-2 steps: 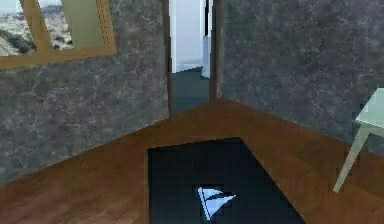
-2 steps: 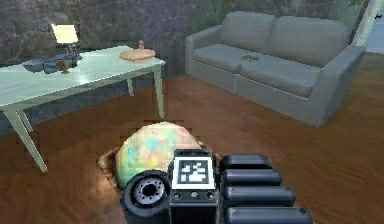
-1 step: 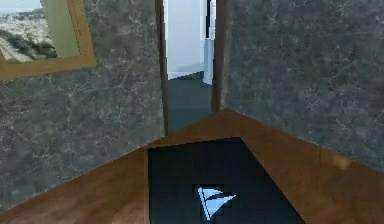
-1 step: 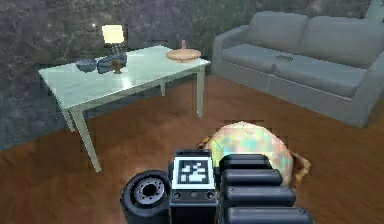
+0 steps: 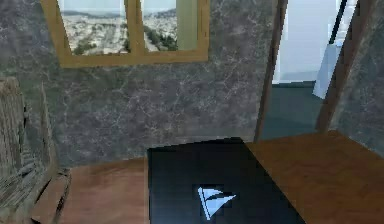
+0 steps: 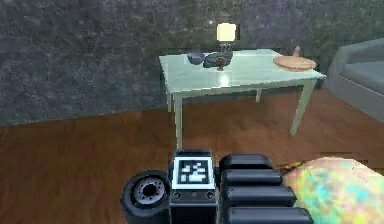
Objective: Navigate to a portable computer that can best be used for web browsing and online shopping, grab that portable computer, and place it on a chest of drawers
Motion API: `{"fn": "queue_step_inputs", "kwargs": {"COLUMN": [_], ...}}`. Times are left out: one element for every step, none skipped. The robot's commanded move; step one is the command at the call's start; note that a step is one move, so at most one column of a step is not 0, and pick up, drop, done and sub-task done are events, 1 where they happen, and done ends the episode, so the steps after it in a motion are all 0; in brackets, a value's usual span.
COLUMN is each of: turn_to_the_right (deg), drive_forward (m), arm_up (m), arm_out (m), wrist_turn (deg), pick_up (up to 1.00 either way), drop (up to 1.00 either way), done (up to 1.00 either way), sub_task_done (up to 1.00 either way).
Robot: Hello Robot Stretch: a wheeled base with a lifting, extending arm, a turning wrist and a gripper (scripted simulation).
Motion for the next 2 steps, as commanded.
{"fn": "queue_step_inputs", "kwargs": {"turn_to_the_right": [0.0,42.0], "drive_forward": [0.05,0.00], "arm_up": [0.00,0.00], "arm_out": [0.00,0.00], "wrist_turn": [0.0,0.0], "pick_up": [0.00,0.00], "drop": [0.00,0.00], "done": [0.00,0.00], "sub_task_done": [0.00,0.00]}}
